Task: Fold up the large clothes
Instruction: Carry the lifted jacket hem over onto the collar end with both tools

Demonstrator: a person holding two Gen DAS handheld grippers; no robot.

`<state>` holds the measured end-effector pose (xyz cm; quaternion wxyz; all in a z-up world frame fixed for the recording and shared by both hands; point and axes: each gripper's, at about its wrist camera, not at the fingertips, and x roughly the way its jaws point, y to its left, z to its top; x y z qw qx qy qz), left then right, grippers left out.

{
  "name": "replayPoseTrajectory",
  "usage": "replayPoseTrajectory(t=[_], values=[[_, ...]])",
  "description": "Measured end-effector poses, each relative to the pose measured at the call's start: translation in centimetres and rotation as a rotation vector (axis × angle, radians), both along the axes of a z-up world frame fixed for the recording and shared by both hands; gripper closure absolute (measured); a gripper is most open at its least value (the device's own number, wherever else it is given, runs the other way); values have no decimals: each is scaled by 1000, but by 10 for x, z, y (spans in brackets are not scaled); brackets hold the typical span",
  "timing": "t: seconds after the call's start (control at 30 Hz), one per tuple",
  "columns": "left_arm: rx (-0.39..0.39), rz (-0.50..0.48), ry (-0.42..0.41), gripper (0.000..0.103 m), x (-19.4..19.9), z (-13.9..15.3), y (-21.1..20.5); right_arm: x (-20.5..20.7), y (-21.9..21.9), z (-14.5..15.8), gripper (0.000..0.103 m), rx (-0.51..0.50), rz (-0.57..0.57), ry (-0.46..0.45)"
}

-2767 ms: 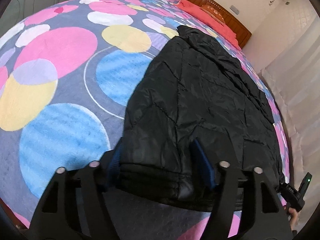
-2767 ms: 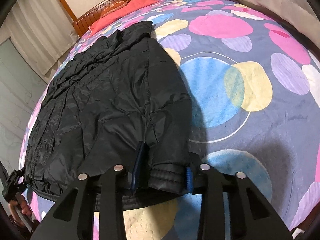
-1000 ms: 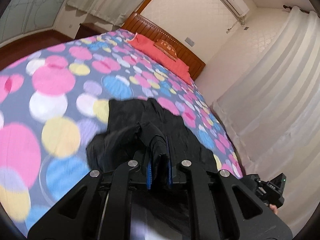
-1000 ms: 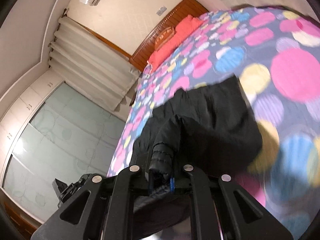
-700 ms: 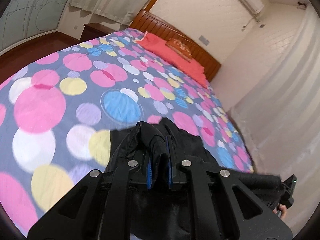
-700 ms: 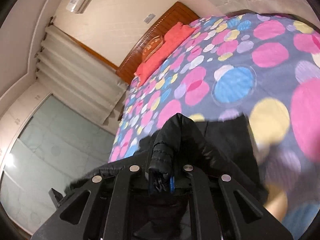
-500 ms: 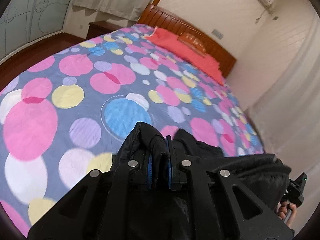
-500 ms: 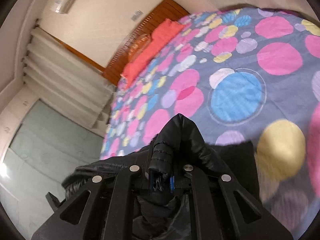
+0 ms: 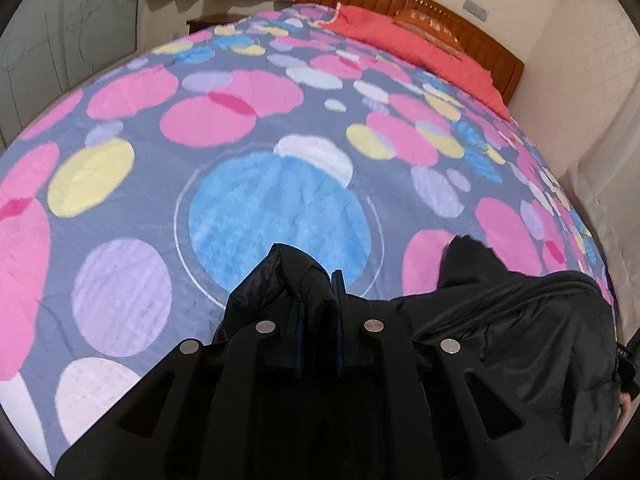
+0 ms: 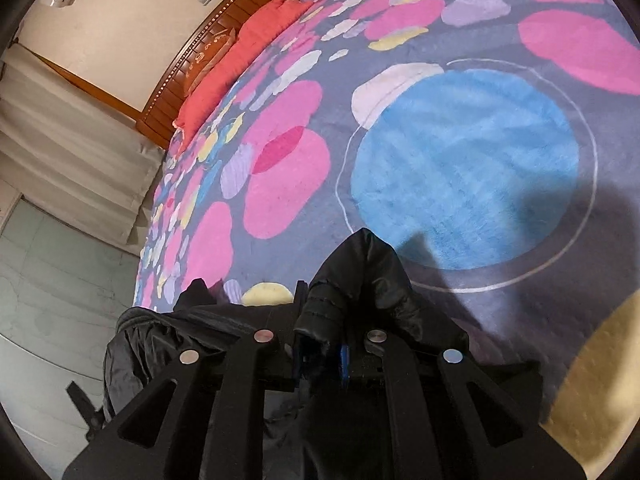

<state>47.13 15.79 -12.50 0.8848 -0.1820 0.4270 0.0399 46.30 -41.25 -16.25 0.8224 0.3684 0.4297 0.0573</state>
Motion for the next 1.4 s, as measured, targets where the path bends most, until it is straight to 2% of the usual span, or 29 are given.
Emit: replayPoseTrajectory(t=[0.07,0.17,0.2,0.23,0.3,0.33,0.37,0.4,0.47,0.53,0.6,0.7,0.8,0.87,0.93,1.07,1.13,1.23,1.3,1.4], values=[[-47,-3,-2,88,-1,2,6,0,-1,3,85,8,9,4],[-119,-50,-7,70,-3,14,15,-2,-9,13,78,54,29,-10],[-145,-63,-27,60,-5,21,20,-4,-13,19,76,84,29,-29],[-170,-70,-48,50,-7,27,24,-5,-16,22,70,107,27,-39],[-214,-61,-98,38,-14,41,35,-11,-25,31,55,145,1,-59],[-216,-28,-135,28,-21,51,44,-14,-26,38,45,128,-20,-70],[-208,9,-172,25,-27,60,51,-18,-27,46,42,110,-34,-90],[-201,49,-205,25,-35,69,60,-23,-28,55,42,95,-39,-114],[-211,86,-196,25,-43,76,67,-31,-21,69,42,54,-47,-132],[-218,74,-200,25,-54,82,59,-39,2,84,42,-11,-4,-162],[-190,32,-202,25,-67,84,38,-46,38,95,42,-130,47,-181],[-114,-95,-201,25,-87,81,-22,-54,101,96,46,-244,157,-198],[-77,-173,-198,25,-92,70,-67,-52,154,90,47,-342,249,-211],[-37,-199,-176,25,-83,58,-94,-48,186,83,48,-406,296,-215],[-26,-186,-162,25,-71,45,-107,-42,206,76,48,-462,317,-214],[21,-150,-111,25,-54,19,-114,-29,225,56,48,-587,331,-192],[27,-143,-92,25,-48,6,-113,-23,226,44,48,-590,334,-167],[105,-152,-83,25,-44,-4,-123,-16,229,26,46,-602,345,-132],[166,-152,-78,25,-42,-10,-131,-16,233,18,46,-637,341,-138],[220,-148,-84,25,-42,-19,-138,-19,235,12,45,-636,325,-160]])
